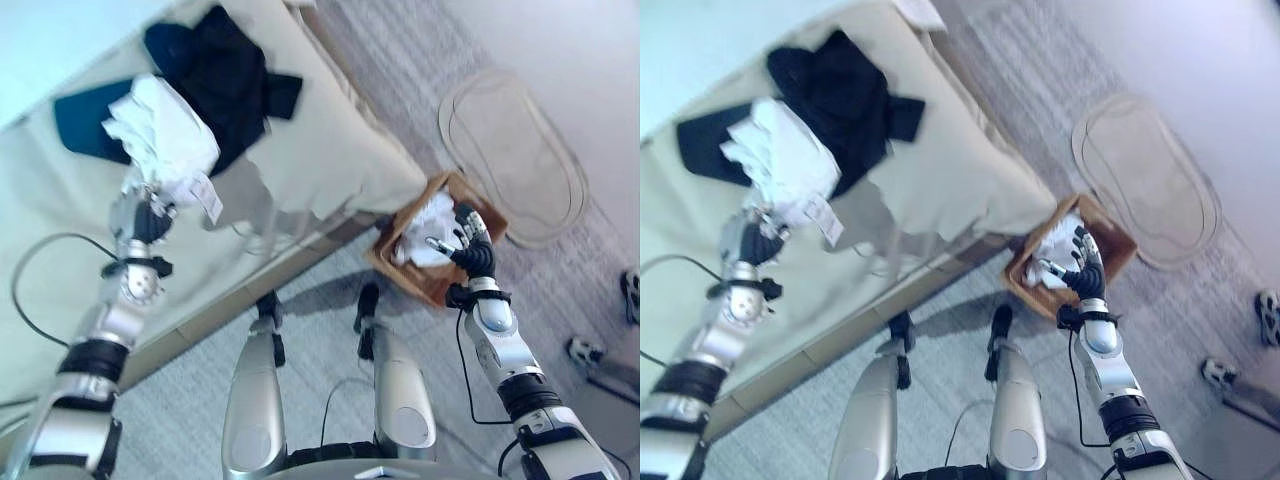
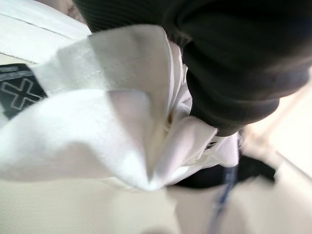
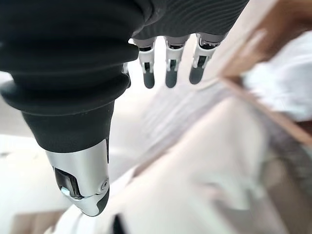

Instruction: Pick up clothes into the bucket

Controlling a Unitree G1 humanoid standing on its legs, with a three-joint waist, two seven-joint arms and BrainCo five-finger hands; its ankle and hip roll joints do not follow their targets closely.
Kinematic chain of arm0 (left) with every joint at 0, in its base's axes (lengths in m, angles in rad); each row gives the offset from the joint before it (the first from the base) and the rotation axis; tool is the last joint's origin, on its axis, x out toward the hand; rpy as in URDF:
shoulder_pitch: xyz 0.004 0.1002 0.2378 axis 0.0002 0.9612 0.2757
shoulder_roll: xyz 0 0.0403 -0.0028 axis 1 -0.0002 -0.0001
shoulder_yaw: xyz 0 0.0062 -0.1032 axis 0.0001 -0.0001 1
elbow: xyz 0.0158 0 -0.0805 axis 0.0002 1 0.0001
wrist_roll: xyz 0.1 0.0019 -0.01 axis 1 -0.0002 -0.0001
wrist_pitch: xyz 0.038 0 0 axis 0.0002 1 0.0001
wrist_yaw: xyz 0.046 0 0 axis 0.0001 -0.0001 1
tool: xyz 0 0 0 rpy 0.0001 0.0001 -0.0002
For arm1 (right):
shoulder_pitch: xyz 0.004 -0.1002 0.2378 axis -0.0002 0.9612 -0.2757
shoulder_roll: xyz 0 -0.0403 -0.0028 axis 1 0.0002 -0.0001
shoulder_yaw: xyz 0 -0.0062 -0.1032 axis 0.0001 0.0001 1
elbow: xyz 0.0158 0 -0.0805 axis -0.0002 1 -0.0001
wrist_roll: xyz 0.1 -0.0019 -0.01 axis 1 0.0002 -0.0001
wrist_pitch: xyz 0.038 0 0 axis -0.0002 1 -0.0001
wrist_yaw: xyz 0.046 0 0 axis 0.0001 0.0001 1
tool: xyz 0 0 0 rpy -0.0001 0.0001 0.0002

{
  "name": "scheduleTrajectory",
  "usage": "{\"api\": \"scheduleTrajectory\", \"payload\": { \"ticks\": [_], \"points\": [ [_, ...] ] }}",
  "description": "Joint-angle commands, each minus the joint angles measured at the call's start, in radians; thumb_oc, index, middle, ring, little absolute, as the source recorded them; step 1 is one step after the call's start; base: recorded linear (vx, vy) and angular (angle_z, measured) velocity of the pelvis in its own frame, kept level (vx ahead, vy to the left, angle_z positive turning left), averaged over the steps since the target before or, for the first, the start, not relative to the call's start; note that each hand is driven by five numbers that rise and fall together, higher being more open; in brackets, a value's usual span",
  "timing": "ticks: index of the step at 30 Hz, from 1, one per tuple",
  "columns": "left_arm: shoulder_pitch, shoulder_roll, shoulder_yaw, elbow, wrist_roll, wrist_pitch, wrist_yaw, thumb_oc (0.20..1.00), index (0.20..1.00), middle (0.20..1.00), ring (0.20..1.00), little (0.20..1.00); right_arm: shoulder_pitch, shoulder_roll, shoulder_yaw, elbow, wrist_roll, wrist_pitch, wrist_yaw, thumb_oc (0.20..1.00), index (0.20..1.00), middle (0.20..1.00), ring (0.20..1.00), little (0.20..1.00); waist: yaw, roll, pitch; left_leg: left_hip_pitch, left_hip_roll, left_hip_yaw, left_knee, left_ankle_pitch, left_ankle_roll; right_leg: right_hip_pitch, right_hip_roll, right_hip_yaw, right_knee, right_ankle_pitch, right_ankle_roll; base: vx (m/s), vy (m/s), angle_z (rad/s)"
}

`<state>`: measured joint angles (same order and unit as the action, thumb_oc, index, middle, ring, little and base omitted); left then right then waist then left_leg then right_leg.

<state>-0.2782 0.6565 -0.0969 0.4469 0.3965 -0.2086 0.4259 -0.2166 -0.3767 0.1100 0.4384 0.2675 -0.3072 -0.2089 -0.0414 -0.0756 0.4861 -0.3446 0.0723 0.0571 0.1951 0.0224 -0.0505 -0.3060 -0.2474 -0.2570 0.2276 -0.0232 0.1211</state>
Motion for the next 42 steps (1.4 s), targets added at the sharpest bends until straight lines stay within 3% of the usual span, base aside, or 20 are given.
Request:
{"api": "scheduleTrajectory", "payload": {
  "ticks": [1, 8, 12, 18, 25, 35, 39, 40, 41, 42],
  "points": [
    [0.048, -0.003, 0.014, -0.107, -0.093, -0.105, -0.071, 0.2, 0.2, 0.2, 0.2, 0.2, 0.003, -0.045, -0.01, -0.021, -0.114, -0.009, 0.012, 1.0, 1.0, 1.0, 1.0, 1.0, 0.03, 0.023, -0.136, -0.024, 0.023, -0.071, 0.021, -0.012, -0.017, 0.052, -0.091, -0.02, -0.102, 0.142, 0.091, 0.11, -0.075, 0.12],
    [0.173, -0.069, 0.063, -0.393, -0.331, -0.208, -0.177, 0.2, 0.2, 0.2, 0.2, 0.2, -0.024, -0.104, 0.118, -0.075, -0.361, 0.01, 0.047, 1.0, 1.0, 1.0, 1.0, 1.0, 0.059, 0.037, -0.219, 0.113, 0.043, -0.072, -0.1, 0.025, -0.034, 0.173, -0.059, -0.051, -0.177, 0.138, 0.085, 0.08, -0.093, 0.05],
    [0.16, -0.054, 0.035, -0.521, -0.406, -0.22, -0.267, 0.2, 0.2, 0.2, 0.2, 0.2, -0.07, -0.162, 0.215, -0.143, -0.494, 0.011, 0.089, 1.0, 1.0, 1.0, 1.0, 1.0, 0.067, 0.043, -0.274, 0.164, 0.046, -0.067, -0.145, 0.043, -0.042, 0.224, -0.046, -0.066, -0.214, 0.142, 0.084, 0.06, -0.061, 0.05],
    [0.119, -0.072, -0.036, -0.649, -0.564, -0.213, -0.391, 0.2, 0.2, 0.2, 0.2, 0.2, -0.114, -0.162, 0.32, -0.249, -0.556, -0.006, 0.151, 1.0, 1.0, 1.0, 1.0, 1.0, 0.074, 0.054, -0.334, 0.232, 0.053, -0.057, -0.153, 0.022, -0.04, 0.287, -0.031, -0.066, -0.238, 0.133, 0.079, 0.1, -0.052, -0.01],
    [0.074, -0.115, -0.114, -0.68, -0.636, -0.177, -0.458, 0.2, 0.2, 0.2, 0.2, 0.2, -0.145, -0.113, 0.419, -0.266, -0.583, -0.005, 0.207, 1.0, 1.0, 1.0, 1.0, 1.0, 0.068, 0.059, -0.371, 0.284, 0.065, -0.045, -0.169, 0.01, -0.042, 0.33, -0.016, -0.062, -0.253, 0.121, 0.076, 0.06, -0.021, -0.04],
    [-0.015, -0.172, -0.208, -0.734, -0.733, -0.135, -0.502, 0.2, 0.2, 0.2, 0.2, 0.2, -0.157, 0.018, 0.497, -0.228, -0.449, 0.03, 0.273, 1.0, 1.0, 1.0, 1.0, 1.0, 0.054, 0.069, -0.403, 0.32, 0.066, -0.034, -0.176, -0.002, -0.042, 0.361, -0.011, -0.055, -0.268, 0.119, 0.074, 0.01, -0.003, -0.01],
    [-0.05, -0.17, -0.227, -0.744, -0.731, -0.123, -0.521, 0.2, 0.2, 0.2, 0.2, 0.2, -0.199, 0.023, 0.528, -0.273, -0.401, 0.055, 0.332, 1.0, 1.0, 1.0, 1.0, 1.0, 0.053, 0.067, -0.412, 0.324, 0.065, -0.032, -0.171, -0.007, -0.041, 0.367, -0.012, -0.055, -0.268, 0.118, 0.072, 0.0, 0.0, 0.0],
    [-0.051, -0.17, -0.226, -0.744, -0.732, -0.122, -0.522, 0.2, 0.2, 0.2, 0.2, 0.2, -0.199, 0.02, 0.526, -0.28, -0.398, 0.062, 0.335, 0.843, 0.843, 0.843, 0.843, 0.843, 0.053, 0.067, -0.41, 0.325, 0.064, -0.033, -0.17, -0.008, -0.041, 0.368, -0.012, -0.055, -0.269, 0.117, 0.072, 0.0, 0.0, 0.0],
    [-0.087, -0.175, -0.238, -0.734, -0.722, -0.115, -0.524, 0.2, 0.2, 0.2, 0.2, 0.2, -0.195, 0.032, 0.544, -0.306, -0.365, 0.061, 0.376, 0.266, 0.266, 0.266, 0.266, 0.266, 0.049, 0.068, -0.416, 0.331, 0.064, -0.029, -0.172, -0.01, -0.04, 0.372, -0.014, -0.058, -0.269, 0.117, 0.073, 0.0, 0.0, 0.0],
    [-0.089, -0.175, -0.239, -0.732, -0.721, -0.116, -0.523, 0.2, 0.2, 0.2, 0.2, 0.2, -0.196, 0.032, 0.543, -0.308, -0.364, 0.063, 0.377, 0.2, 0.2, 0.2, 0.2, 0.2, 0.049, 0.068, -0.415, 0.332, 0.064, -0.029, -0.172, -0.01, -0.04, 0.373, -0.014, -0.058, -0.27, 0.117, 0.073, 0.0, 0.0, 0.0]
  ]
}}
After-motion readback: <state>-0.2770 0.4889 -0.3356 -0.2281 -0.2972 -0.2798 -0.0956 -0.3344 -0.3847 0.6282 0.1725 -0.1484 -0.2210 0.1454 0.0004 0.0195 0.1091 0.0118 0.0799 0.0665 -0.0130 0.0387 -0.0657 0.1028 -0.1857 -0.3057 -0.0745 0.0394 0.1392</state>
